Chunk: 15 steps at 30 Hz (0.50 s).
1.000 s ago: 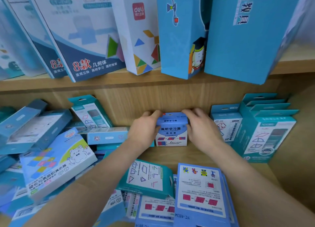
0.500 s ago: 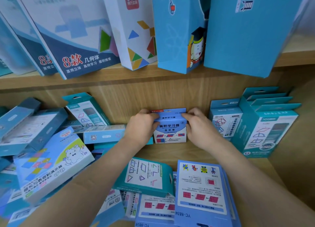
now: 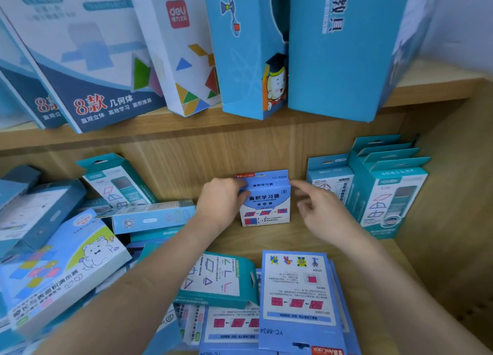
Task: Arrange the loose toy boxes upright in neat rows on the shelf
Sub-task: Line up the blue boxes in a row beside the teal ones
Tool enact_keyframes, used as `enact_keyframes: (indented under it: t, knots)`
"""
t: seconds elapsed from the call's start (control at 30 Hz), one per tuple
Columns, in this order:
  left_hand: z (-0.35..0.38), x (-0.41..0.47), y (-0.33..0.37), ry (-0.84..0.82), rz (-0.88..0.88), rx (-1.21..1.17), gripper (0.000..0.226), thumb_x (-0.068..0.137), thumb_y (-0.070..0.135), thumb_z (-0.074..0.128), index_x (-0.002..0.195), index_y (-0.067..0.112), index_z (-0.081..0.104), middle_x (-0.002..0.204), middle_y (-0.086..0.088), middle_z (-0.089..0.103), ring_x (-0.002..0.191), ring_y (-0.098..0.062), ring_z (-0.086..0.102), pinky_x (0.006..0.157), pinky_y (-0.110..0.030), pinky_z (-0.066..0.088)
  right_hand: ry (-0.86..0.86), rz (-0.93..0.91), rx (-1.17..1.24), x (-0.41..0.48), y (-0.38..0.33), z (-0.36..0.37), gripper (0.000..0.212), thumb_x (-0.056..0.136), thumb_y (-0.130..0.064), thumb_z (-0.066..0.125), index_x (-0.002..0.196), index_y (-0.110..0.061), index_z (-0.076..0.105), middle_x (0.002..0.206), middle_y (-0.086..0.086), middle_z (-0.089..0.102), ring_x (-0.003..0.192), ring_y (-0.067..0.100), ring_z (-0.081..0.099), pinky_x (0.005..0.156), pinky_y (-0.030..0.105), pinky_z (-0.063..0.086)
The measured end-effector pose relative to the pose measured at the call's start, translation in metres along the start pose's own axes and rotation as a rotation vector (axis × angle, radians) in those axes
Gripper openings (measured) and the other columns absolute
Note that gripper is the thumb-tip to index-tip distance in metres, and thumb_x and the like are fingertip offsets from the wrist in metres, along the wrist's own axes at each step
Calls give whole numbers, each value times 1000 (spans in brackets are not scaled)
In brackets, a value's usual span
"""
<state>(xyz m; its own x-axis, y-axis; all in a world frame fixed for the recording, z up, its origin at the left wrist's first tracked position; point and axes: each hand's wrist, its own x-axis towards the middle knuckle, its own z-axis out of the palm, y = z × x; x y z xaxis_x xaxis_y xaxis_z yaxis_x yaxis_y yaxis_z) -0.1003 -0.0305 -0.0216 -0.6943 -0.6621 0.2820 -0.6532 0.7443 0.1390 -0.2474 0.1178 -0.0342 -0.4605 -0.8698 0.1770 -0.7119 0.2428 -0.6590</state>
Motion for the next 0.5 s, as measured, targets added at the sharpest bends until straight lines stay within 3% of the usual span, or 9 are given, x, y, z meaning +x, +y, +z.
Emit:
enact_keyframes:
  t: [0.17,0.3,0.5]
  knots:
    - [6,6,18,10,38,-22,30,94,35,52,116,20,65,100,-8,72,97,-30,64,81,-34,49,163,102,89,-17,19,-9,44,89,-1,48,128,-20,55,116,3,64,99,14,59,90,25,44]
    - [13,7,30,13,31,-32,31,94,35,52,120,23,62,99,-8,71,97,-31,64,79,-32,47,135,119,149,-28,27,-10,46,90,-4,51,131,-25,52,124,2,57,99,13,59,94,32,46]
    - [8,7,29,-24,-3,-97,33,91,32,55,123,25,59,103,-6,71,100,-31,62,84,-35,48,105,130,217,-43,33,-15,42,90,-6,54,127,-26,54,120,1,57,91,10,60,82,21,41]
